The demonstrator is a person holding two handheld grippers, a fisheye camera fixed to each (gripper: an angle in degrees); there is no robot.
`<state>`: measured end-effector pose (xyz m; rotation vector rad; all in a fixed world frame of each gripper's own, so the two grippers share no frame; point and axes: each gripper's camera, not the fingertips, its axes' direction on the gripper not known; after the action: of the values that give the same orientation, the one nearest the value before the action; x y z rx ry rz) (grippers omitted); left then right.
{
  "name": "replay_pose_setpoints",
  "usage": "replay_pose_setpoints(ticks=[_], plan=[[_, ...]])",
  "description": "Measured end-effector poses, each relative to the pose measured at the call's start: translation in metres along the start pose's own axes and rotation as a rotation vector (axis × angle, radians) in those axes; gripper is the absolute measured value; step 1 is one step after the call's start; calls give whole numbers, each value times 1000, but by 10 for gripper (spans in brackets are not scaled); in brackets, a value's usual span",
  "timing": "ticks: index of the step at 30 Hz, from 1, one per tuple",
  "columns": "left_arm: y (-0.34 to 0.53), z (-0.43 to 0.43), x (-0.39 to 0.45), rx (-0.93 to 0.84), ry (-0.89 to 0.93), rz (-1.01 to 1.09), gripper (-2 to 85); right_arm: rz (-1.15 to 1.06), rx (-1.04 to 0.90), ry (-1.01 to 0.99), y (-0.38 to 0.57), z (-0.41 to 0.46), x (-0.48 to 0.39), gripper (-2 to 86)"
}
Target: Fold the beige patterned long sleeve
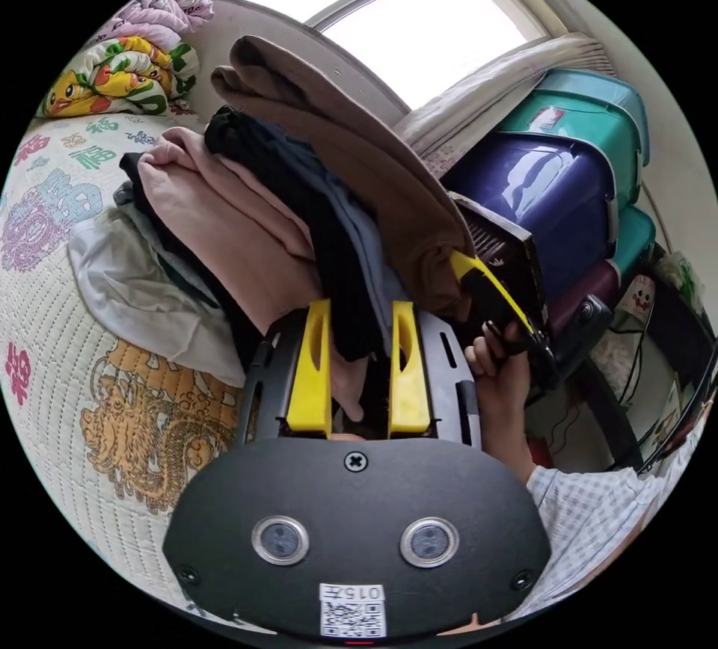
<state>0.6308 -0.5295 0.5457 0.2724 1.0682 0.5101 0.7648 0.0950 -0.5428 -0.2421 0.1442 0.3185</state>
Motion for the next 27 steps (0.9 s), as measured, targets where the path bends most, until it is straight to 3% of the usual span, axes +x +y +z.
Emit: replay_pose_setpoints(ticks=[4, 7, 11, 13, 15, 21, 27], plan=[[40, -108, 40, 16, -47, 63, 114, -73, 89, -250, 10, -47, -51, 67], [79, -215, 54, 48, -345, 13, 129, -120, 123, -446, 1, -51, -89, 71], [136, -356, 47, 122, -802, -200, 177, -61, -12, -801, -45, 17, -143, 145], [159, -397, 38, 154, -871, -286, 188, 11, -58, -916, -66, 54, -158, 143], [177, -423, 25, 169, -869, -364, 198, 93, -143, -999, -97, 101, -177, 139], [197, -449, -5, 198, -779, -496, 225, 84, -385, -950, -149, 165, -232, 123], [205, -450, 21, 148, -731, -426, 74, -63, -316, -876, -155, 114, -245, 72]])
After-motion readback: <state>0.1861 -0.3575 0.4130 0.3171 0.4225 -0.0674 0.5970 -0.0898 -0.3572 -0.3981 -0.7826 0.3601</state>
